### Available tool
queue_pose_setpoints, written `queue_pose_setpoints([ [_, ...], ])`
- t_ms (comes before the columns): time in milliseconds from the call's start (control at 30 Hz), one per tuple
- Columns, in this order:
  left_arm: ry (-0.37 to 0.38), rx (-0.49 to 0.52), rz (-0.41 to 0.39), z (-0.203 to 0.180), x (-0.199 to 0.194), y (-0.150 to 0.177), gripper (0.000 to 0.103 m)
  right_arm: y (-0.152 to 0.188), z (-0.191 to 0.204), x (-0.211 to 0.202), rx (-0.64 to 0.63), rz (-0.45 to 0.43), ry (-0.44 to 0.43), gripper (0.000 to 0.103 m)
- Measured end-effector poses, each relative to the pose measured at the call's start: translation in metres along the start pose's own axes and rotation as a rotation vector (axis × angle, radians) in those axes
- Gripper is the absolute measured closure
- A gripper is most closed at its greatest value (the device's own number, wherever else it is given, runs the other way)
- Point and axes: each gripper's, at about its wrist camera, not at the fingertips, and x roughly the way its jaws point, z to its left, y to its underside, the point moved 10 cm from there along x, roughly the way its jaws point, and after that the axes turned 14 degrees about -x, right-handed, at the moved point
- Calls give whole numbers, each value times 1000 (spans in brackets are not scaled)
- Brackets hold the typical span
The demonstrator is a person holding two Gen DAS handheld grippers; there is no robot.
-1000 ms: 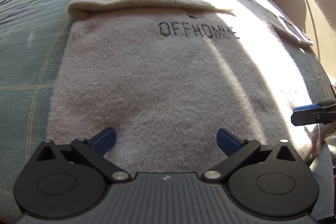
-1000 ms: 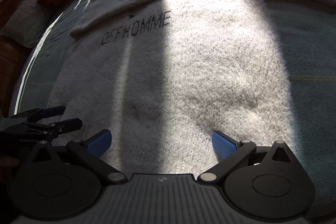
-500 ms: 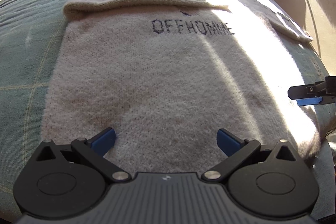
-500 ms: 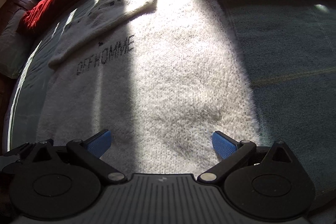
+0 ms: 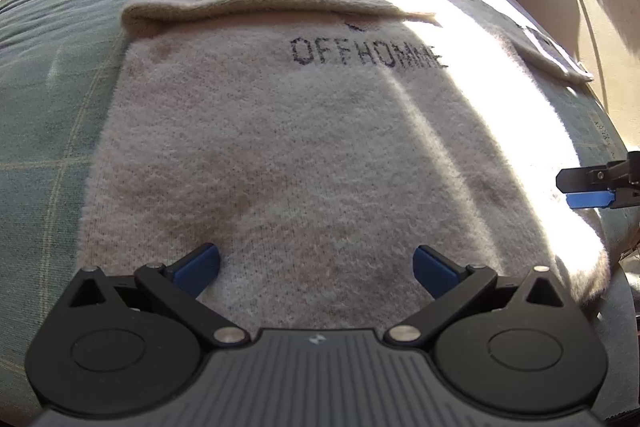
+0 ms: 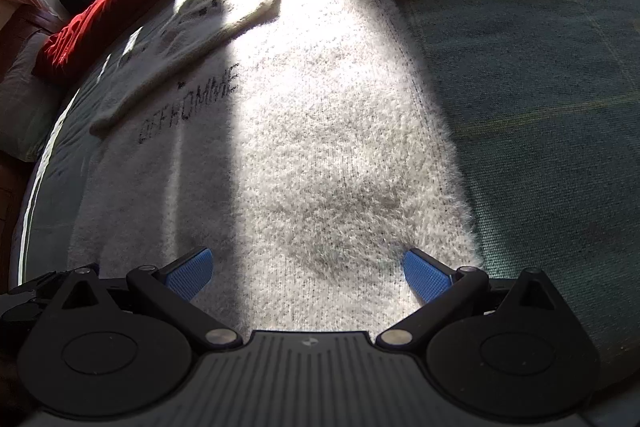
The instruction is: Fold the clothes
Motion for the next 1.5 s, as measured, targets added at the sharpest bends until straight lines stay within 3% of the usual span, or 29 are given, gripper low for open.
queue_pose_setpoints([
  [200, 6, -13, 6, 1, 1, -2, 1, -49, 0, -16, 47, -109, -40, 0],
  [400, 8, -11, 7, 2, 1, -3, 1, -95, -14, 4, 73, -152, -23, 0],
  [500, 12, -11, 8, 2, 2, -3, 1, -91, -30, 16, 103, -126, 17, 0],
  [867, 10, -22, 1, 3, 5, -5, 1, -40, -33, 0, 121, -142, -38, 0],
  [1500, 42, -53, 8, 7, 4, -7, 1, -33, -26, 7, 51, -120, 4, 0],
])
